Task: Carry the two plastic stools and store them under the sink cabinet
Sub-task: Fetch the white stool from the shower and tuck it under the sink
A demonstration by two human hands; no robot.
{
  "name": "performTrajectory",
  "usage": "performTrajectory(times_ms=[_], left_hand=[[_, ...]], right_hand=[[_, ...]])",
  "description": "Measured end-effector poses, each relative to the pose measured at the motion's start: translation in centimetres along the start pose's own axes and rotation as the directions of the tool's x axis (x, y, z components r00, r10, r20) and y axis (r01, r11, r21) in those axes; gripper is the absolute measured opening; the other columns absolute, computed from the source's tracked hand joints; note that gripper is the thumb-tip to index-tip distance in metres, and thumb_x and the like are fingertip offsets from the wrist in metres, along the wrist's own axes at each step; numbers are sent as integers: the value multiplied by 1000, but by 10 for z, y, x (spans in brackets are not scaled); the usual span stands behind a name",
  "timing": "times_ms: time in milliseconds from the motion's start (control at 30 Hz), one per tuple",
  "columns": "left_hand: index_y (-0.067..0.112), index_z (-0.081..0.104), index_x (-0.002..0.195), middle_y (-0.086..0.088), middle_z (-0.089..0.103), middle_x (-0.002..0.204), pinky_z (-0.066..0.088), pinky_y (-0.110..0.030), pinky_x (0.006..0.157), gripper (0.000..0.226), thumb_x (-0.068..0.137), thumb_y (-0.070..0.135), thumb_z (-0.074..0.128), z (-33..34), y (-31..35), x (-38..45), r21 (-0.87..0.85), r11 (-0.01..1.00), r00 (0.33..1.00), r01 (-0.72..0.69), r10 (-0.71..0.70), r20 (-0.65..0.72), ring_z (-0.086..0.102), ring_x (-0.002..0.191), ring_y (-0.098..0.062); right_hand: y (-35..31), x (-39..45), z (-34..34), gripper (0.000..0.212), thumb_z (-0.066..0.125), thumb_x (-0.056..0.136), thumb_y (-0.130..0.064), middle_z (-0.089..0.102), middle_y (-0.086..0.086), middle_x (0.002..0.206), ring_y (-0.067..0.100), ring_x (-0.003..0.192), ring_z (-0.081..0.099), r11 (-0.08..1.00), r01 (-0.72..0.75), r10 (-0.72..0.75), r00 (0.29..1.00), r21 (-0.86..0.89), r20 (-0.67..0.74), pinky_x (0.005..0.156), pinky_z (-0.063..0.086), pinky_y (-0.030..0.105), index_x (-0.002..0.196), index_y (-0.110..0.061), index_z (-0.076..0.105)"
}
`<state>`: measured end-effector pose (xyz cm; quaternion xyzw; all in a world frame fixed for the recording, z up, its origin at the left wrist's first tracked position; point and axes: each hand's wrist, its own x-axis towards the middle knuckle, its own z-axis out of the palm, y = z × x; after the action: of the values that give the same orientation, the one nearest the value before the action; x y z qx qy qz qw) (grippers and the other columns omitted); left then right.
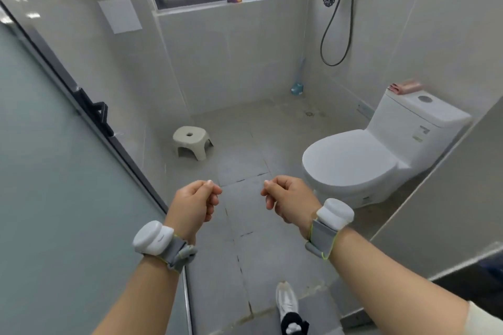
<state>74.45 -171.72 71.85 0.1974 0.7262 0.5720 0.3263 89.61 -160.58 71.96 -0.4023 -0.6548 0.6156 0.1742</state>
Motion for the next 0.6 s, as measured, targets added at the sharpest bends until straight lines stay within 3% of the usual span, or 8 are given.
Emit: performTrajectory(times_ms=[333, 600], left_hand=[[9, 60, 68, 1, 50, 53, 33, -17, 40, 33, 96, 15, 43, 12, 60, 155, -27, 999, 988, -19, 15, -152, 39, 40, -7], [10, 60, 68, 3, 50, 50, 33, -18, 41, 33, 96, 15, 44, -8, 71, 274, -49, 998, 975, 28, -38, -221, 39, 41, -8]], right_hand=[[-73, 193, -2, 27, 48, 93, -26, 58, -5, 55, 9, 41, 36, 996, 72, -62, 988, -61, 143, 43, 28, 21, 69, -18, 59], [-97, 316, 15, 25, 50, 93, -23, 58, -5, 53, 11, 42, 36, 996, 41, -25, 978, -73, 207, 38, 28, 16, 71, -15, 59]])
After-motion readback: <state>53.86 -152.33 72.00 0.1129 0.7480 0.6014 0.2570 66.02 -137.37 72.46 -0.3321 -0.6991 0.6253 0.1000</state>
